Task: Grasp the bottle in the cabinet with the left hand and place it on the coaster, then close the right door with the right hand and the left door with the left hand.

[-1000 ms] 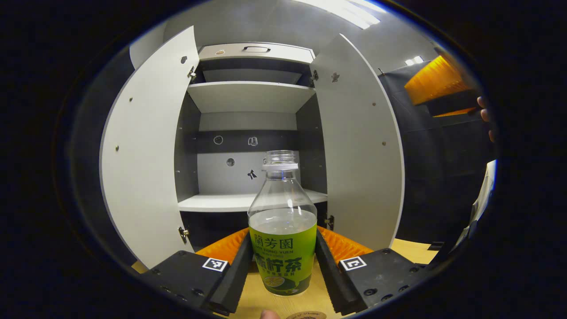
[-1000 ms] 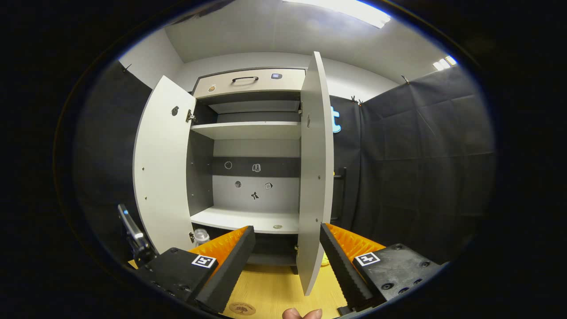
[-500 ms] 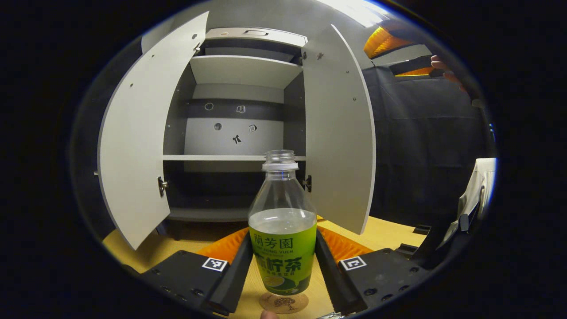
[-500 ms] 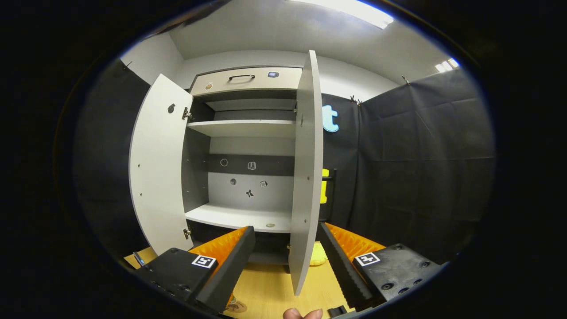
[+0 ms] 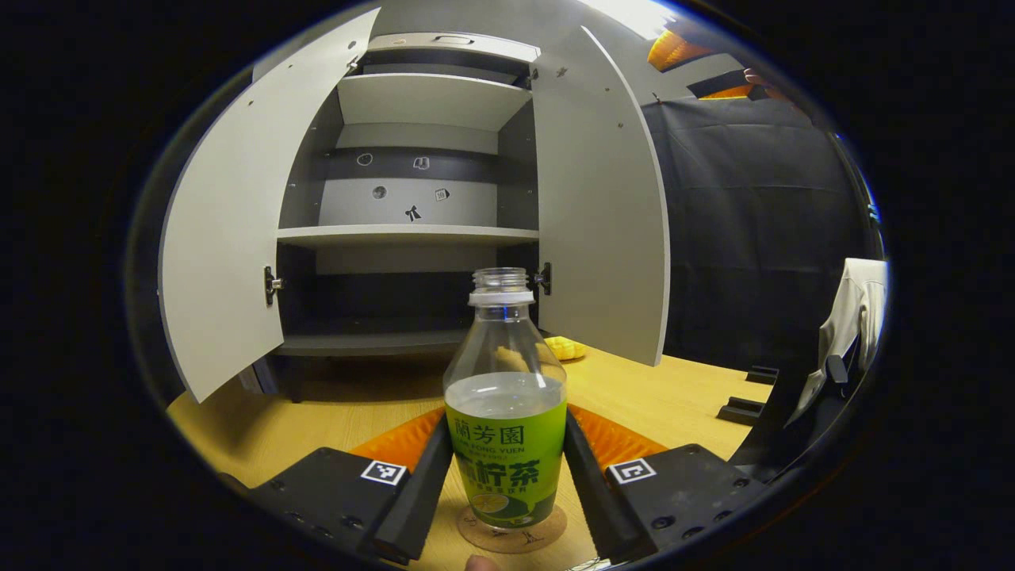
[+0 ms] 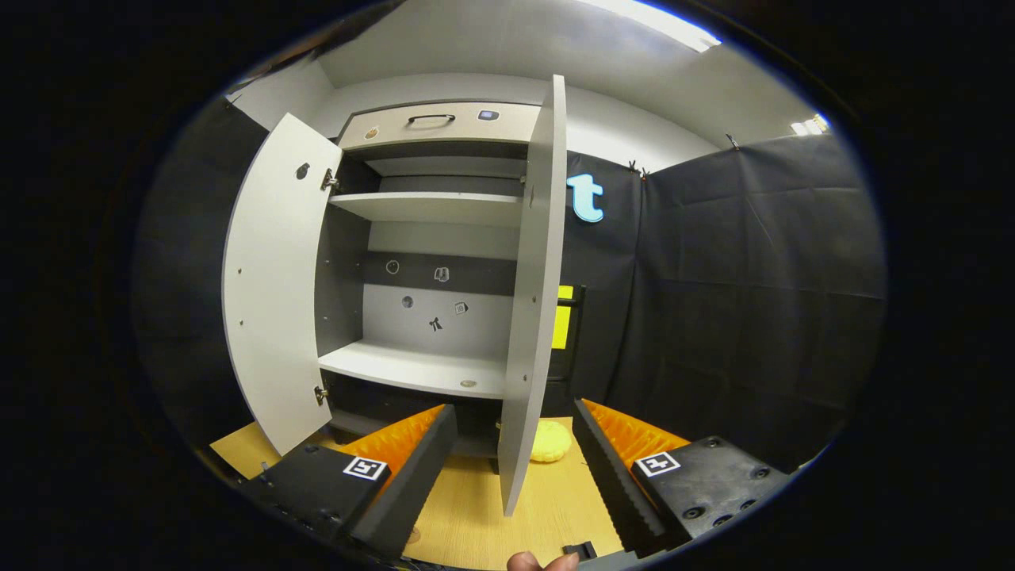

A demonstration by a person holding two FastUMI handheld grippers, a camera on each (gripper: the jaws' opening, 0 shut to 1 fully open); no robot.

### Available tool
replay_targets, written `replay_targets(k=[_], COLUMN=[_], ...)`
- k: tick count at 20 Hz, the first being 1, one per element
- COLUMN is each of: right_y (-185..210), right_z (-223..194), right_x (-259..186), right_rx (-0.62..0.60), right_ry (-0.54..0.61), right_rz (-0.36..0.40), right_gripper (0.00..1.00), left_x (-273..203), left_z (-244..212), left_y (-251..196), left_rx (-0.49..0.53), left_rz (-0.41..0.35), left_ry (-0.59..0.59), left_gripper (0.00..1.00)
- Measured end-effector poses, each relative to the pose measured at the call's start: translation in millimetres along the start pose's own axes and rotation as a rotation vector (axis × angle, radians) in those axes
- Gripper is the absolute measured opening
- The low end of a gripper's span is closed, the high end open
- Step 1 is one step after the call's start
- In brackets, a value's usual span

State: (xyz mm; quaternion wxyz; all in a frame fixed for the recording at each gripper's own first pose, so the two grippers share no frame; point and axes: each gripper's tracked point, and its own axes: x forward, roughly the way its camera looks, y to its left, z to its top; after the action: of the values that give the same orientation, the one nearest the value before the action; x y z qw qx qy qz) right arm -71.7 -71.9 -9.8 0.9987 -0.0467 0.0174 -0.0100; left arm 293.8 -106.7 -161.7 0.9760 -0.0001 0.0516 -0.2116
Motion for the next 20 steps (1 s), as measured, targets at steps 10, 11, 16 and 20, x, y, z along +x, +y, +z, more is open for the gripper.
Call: replay_targets(k=[10, 11, 16, 20], right_y=[11, 13, 18, 14], right_z=[-3, -3, -2, -3], right_x=[-1, -1, -2, -2], right_rx=[-0.029, -0.027, -0.018, -0.002], right_ry=[0.018, 0.018, 0.018, 0.026], right_rz=[0.005, 0.005, 0.009, -0.001], right_gripper=[0.98, 0.98, 0.98, 0.98], left_x=[-2, -1, -8, -18], left_z=[-9, -8, -15, -25], left_y=[-5, -5, -9, -9], left_rx=[-0.035, -0.037, -0.044, -0.063], left_rz=[-0.016, -0.017, -0.02, -0.014], left_ry=[0.02, 0.022, 0.056, 0.108], left_gripper=[0.81, 0.81, 0.92, 0.95])
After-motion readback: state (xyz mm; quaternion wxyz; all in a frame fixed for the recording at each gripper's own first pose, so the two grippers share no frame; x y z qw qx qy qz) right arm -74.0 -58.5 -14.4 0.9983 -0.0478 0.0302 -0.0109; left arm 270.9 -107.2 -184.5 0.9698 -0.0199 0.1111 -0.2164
